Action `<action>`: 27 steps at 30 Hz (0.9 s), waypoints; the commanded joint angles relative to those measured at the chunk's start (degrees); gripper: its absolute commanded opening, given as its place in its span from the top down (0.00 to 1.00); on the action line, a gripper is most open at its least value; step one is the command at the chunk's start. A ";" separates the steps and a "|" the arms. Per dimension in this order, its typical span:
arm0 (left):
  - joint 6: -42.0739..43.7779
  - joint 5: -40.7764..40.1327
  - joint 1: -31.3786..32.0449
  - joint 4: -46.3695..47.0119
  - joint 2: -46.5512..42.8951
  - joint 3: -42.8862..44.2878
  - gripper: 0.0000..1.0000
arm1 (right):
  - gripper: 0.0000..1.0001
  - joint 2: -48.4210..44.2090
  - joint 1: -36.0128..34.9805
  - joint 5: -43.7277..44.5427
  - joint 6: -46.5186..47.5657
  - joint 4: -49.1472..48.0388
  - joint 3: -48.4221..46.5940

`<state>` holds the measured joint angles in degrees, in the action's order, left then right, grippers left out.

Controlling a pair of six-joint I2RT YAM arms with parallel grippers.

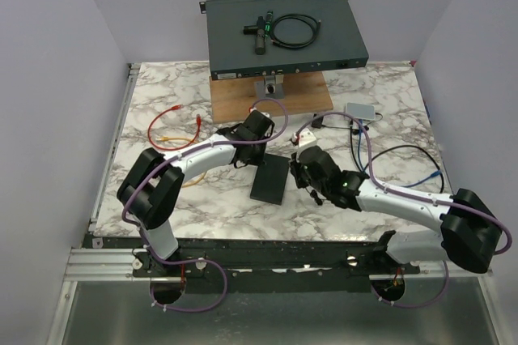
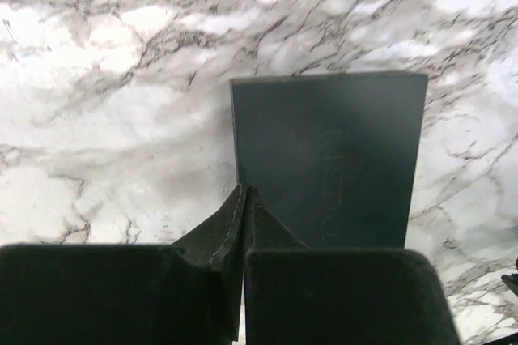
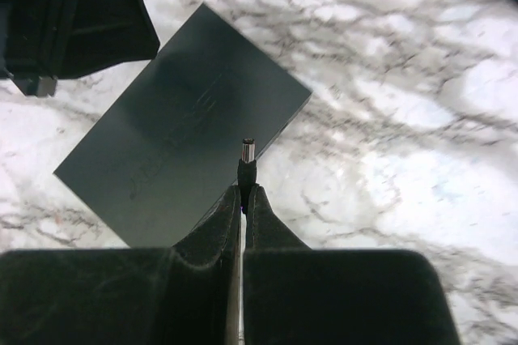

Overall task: Insert the plug into the switch port
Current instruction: Insert the connector into the switch port.

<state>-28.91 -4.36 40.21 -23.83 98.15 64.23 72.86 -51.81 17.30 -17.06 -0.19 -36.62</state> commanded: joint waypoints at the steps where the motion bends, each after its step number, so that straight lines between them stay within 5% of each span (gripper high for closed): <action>1: -0.25 -1.68 -0.50 -0.78 1.72 2.91 1.00 | 0.99 1.79 -0.40 6.97 8.51 7.56 -6.15; 14: -2.82 1.04 -4.82 0.97 -0.23 0.35 1.00 | 0.99 13.03 -0.40 12.29 25.82 14.48 -9.89; 27: -2.11 6.64 -6.37 4.56 0.48 -2.90 1.00 | 0.99 20.01 0.70 0.41 37.08 7.23 -9.24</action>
<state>-31.14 -1.37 34.06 -21.56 98.98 62.13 90.35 -51.68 21.93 15.46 9.43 -45.36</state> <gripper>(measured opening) 0.001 0.014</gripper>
